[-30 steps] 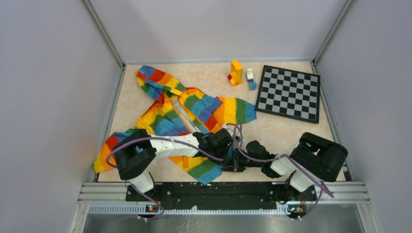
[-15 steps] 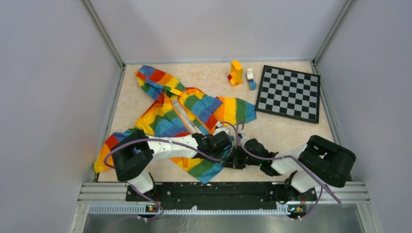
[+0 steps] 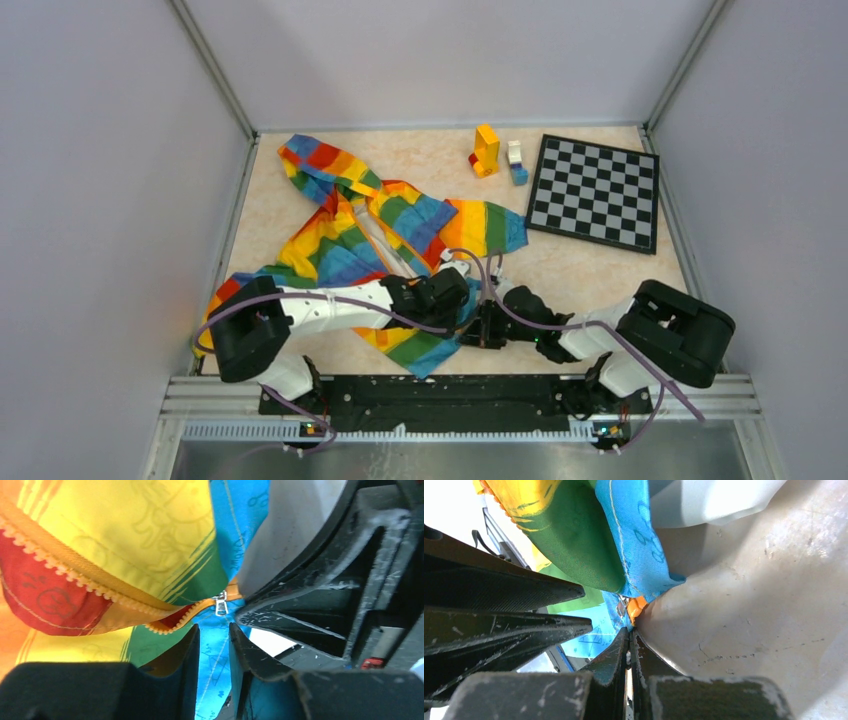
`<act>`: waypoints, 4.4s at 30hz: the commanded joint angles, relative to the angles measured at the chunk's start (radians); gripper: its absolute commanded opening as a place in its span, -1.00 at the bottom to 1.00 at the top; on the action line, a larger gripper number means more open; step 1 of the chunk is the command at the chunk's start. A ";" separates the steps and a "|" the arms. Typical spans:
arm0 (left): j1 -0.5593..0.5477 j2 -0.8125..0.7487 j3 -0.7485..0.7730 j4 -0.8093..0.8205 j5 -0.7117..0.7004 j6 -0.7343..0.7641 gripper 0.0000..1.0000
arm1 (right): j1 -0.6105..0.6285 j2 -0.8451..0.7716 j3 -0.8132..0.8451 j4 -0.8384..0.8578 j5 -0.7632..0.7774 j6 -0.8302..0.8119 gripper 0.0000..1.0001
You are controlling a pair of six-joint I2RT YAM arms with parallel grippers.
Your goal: Zip up the jacket
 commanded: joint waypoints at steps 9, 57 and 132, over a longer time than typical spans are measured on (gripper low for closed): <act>-0.015 0.075 0.055 0.011 0.005 -0.018 -0.35 | 0.010 0.013 -0.028 0.003 0.009 -0.020 -1.00; -0.014 0.198 0.159 -0.006 -0.093 0.038 -0.64 | 0.010 0.037 -0.029 0.022 0.035 0.008 -1.00; 0.042 0.188 0.093 0.031 0.016 0.262 -0.68 | 0.008 0.051 -0.050 0.067 0.046 0.018 -1.00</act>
